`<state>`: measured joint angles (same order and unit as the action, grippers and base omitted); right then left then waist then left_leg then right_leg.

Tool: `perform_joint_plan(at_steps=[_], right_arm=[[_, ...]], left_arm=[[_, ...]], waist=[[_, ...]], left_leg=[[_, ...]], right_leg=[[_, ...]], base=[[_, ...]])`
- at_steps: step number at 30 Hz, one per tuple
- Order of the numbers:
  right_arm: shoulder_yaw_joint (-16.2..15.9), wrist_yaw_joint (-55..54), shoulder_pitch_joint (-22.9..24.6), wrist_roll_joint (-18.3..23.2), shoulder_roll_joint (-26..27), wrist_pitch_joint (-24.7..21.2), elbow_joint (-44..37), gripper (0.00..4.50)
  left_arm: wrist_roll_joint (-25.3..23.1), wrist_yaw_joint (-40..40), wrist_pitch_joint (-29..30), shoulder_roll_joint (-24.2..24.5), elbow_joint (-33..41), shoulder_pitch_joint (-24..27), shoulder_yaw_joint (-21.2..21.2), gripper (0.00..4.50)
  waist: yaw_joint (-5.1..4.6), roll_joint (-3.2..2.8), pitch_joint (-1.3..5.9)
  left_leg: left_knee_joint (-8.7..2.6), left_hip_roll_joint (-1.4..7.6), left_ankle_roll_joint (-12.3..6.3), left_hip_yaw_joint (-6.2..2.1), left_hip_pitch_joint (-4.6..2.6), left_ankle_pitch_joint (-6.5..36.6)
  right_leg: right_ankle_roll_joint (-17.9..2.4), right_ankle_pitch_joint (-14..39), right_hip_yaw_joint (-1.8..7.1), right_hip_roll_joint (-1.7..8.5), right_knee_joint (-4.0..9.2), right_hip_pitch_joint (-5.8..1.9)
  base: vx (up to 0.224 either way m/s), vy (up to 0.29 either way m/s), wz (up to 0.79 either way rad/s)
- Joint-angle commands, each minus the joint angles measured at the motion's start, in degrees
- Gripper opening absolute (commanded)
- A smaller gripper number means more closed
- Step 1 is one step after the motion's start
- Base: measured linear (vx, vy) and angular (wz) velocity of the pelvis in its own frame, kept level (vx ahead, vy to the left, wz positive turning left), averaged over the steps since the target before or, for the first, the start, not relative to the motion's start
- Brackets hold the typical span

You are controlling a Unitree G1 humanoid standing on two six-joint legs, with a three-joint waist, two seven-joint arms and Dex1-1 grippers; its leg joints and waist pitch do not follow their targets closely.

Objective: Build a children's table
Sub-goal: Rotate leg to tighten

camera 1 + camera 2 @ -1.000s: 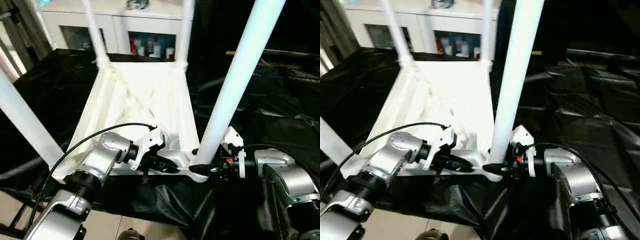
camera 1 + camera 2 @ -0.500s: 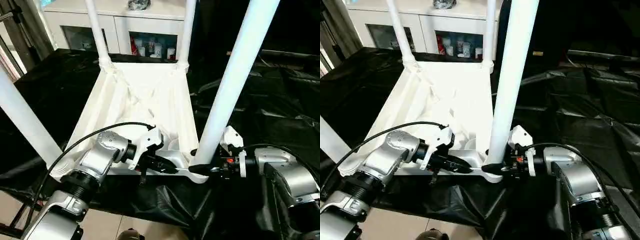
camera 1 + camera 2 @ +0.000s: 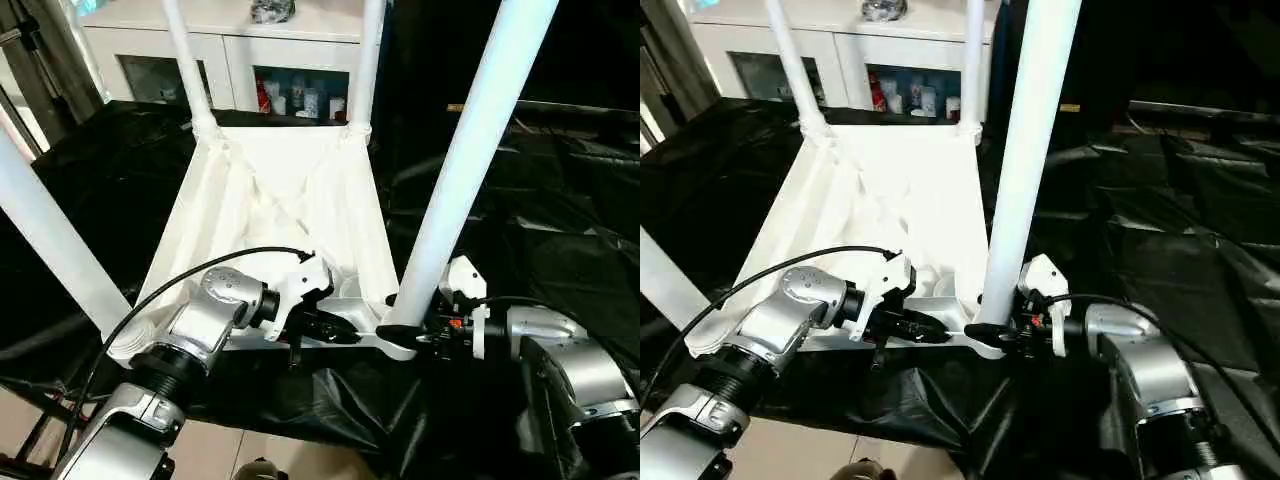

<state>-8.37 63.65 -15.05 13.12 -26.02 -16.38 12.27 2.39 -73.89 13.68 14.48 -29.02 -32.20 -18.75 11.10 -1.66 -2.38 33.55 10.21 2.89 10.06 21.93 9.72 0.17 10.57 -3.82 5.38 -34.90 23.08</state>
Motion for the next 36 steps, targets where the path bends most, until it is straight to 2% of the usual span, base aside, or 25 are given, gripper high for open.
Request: perform_joint_plan(at_steps=[1, 8, 16, 19, 21, 22, 23, 24, 25, 27, 28, 29, 30, 31, 32, 33, 34, 36], right_arm=[[-3.0, 0.6, 0.7, -0.9, 0.9, -1.1, 0.8, 2.87], [-3.3, 1.4, 0.6, -0.3, 0.7, -1.8, 0.8, 2.43], [-3.6, 1.1, 1.2, -0.4, 0.7, -1.7, 0.5, 2.40], [-1.3, -7.8, 0.6, -2.1, 4.3, -1.9, 3.2, 2.40], [0.9, -18.8, -0.7, -4.3, 8.9, -3.3, 7.6, 2.37], [1.0, -19.4, -0.8, -4.4, 9.2, -3.4, 7.9, 2.37], [2.5, -24.9, -1.4, -4.7, 12.1, -3.1, 10.3, 2.36], [2.7, -25.4, -1.5, -4.7, 12.4, -3.0, 10.5, 2.36], [4.6, -31.4, -2.7, -4.3, 15.9, -3.7, 12.8, 2.36], [5.3, -36.2, -3.8, -5.1, 18.2, -3.2, 14.6, 2.35], [5.0, -36.7, -4.2, -5.5, 18.5, -3.1, 15.0, 2.35], [4.2, -37.8, -5.0, -6.7, 19.1, -2.7, 16.0, 2.35], [4.2, -37.9, -5.1, -6.8, 19.2, -2.6, 16.1, 2.35], [4.2, -39.4, -7.0, -7.7, 20.4, -1.3, 17.8, 2.35], [4.6, -40.1, -7.7, -7.8, 20.9, -0.7, 18.5, 2.70], [5.4, -40.2, -8.5, -7.1, 21.5, -0.5, 18.9, 2.91], [5.9, -40.1, -9.0, -6.5, 22.0, -0.5, 19.1, 2.91], [5.9, -38.8, -9.2, -6.1, 21.9, -0.8, 18.9, 3.09]], left_arm=[[2.5, 0.7, -1.4, -2.2, 1.7, -2.0, 1.1, 0.00], [2.6, 0.9, -1.3, -2.0, 1.8, -2.0, 1.2, 0.00], [2.5, 1.4, -1.4, -2.1, 1.9, -1.7, 1.3, 0.00], [1.5, 5.8, -1.8, -3.4, 0.5, -2.0, 2.1, 0.00], [0.3, 11.3, -1.8, -5.6, -1.6, -2.9, 2.9, 0.00], [0.1, 11.8, -1.7, -5.8, -1.7, -3.0, 3.0, 0.00], [-0.7, 16.5, -1.2, -7.9, -3.4, -3.9, 3.5, 0.00], [-0.8, 16.9, -1.1, -8.1, -3.5, -4.0, 3.5, 0.00], [-1.6, 22.5, -1.0, -10.9, -5.9, -5.3, 4.3, 0.00], [-1.9, 26.0, -1.1, -13.2, -7.5, -6.2, 4.7, 0.00], [-2.0, 26.8, -1.1, -13.8, -7.9, -6.4, 4.7, 0.00], [-2.1, 28.8, -1.2, -15.1, -8.7, -7.0, 4.7, 0.00], [-2.1, 29.0, -1.3, -15.3, -8.8, -7.1, 4.7, 0.00], [-2.5, 30.2, -2.3, -17.2, -9.7, -7.8, 4.3, 0.00], [-2.6, 30.2, -2.7, -17.8, -10.0, -8.1, 4.2, 0.00], [-2.8, 30.0, -3.2, -18.4, -10.4, -8.4, 3.9, 0.00], [-2.9, 29.8, -3.5, -18.6, -10.6, -8.6, 3.8, 0.00], [-2.9, 29.0, -3.8, -18.5, -10.6, -8.6, 3.6, 0.00]], waist=[[-0.28, 0.65, 3.30], [-0.27, 0.71, 3.29], [-0.33, 0.83, 3.26], [-0.42, 0.92, 3.16], [-1.26, 1.06, 2.96], [-1.65, 1.20, 2.95], [-2.14, 1.10, 2.76], [-2.63, 1.09, 2.64], [-2.88, 0.97, 2.54], [-3.46, 1.02, 2.40], [-3.53, 1.05, 2.45], [-3.49, 1.03, 2.55], [-3.43, 1.02, 2.64], [-3.57, 0.70, 2.71], [-3.52, 0.72, 2.88], [-3.46, 0.58, 3.01], [-3.57, 0.67, 3.07], [-3.42, 0.63, 3.31]], left_leg=[[-4.33, 3.14, -1.90, -1.06, -0.88, 15.2], [-4.36, 3.19, -1.91, -1.07, -0.93, 15.3], [-4.36, 3.19, -2.04, -1.06, -0.89, 15.1], [-4.46, 3.16, -1.56, -1.10, -0.87, 15.4], [-4.79, 2.88, -0.01, -1.24, -0.93, 17.1], [-4.85, 2.85, 0.27, -1.26, -0.93, 17.8], [-5.02, 2.73, 0.88, -1.40, -0.93, 19.3], [-5.04, 2.70, 1.41, -1.42, -1.41, 21.4], [-5.09, 2.68, 1.55, -1.57, -1.41, 22.4], [-5.08, 2.40, 2.01, -1.79, -1.77, 24.4], [-5.08, 2.38, 1.92, -1.81, -1.74, 24.2], [-5.26, 2.47, 1.50, -1.83, -1.44, 23.0], [-5.29, 2.49, 1.34, -1.77, -1.55, 22.8], [-5.30, 2.48, 1.25, -1.60, -1.61, 22.4], [-5.43, 2.54, 1.02, -1.66, -1.40, 21.2], [-5.37, 2.55, 0.93, -1.58, -1.37, 20.4], [-5.32, 2.52, 0.67, -1.45, -1.36, 19.8], [-5.07, 2.57, -0.27, -1.29, -1.16, 16.9]], right_leg=[[-11.4, 14.3, 2.53, 3.85, 4.52, -2.50], [-11.3, 14.8, 2.55, 3.86, 4.55, -2.48], [-11.2, 15.0, 2.55, 3.84, 4.53, -2.47], [-10.8, 16.5, 2.60, 3.94, 4.67, -2.26], [-9.8, 20.2, 2.43, 4.02, 5.13, -2.23], [-9.6, 21.0, 2.41, 3.96, 5.16, -2.21], [-8.6, 23.7, 2.32, 4.02, 5.47, -2.19], [-7.9, 26.5, 2.31, 4.12, 5.91, -1.84], [-7.6, 27.9, 2.26, 4.19, 6.04, -1.90], [-5.6, 32.7, 2.13, 4.22, 6.79, -1.66], [-5.3, 33.0, 2.15, 4.24, 6.82, -1.69], [-4.9, 31.2, 2.26, 4.14, 6.85, -1.89], [-4.9, 30.3, 2.27, 4.04, 6.79, -1.89], [-5.5, 28.2, 2.39, 3.91, 6.72, -1.76], [-6.1, 25.5, 2.34, 3.89, 6.46, -2.24], [-6.4, 23.7, 2.42, 3.83, 6.27, -2.24], [-6.9, 22.1, 2.50, 3.77, 6.18, -2.22], [-9.0, 15.6, 2.50, 3.68, 5.52, -2.66]], base=[[0.000, 0.000, 0.00], [0.000, 0.000, 0.00], [0.000, 0.000, 0.00], [0.000, 0.000, 0.00], [0.000, 0.000, 0.00], [0.000, 0.000, 0.00], [0.000, 0.000, 0.00], [0.000, 0.000, 0.00], [0.000, 0.000, 0.00], [0.000, 0.000, 0.00], [0.000, 0.000, 0.00], [0.000, 0.000, 0.00], [0.000, 0.000, 0.00], [0.000, 0.000, 0.00], [0.000, 0.000, 0.00], [0.000, 0.000, 0.00], [0.000, 0.000, 0.00], [0.000, 0.000, 0.00]])
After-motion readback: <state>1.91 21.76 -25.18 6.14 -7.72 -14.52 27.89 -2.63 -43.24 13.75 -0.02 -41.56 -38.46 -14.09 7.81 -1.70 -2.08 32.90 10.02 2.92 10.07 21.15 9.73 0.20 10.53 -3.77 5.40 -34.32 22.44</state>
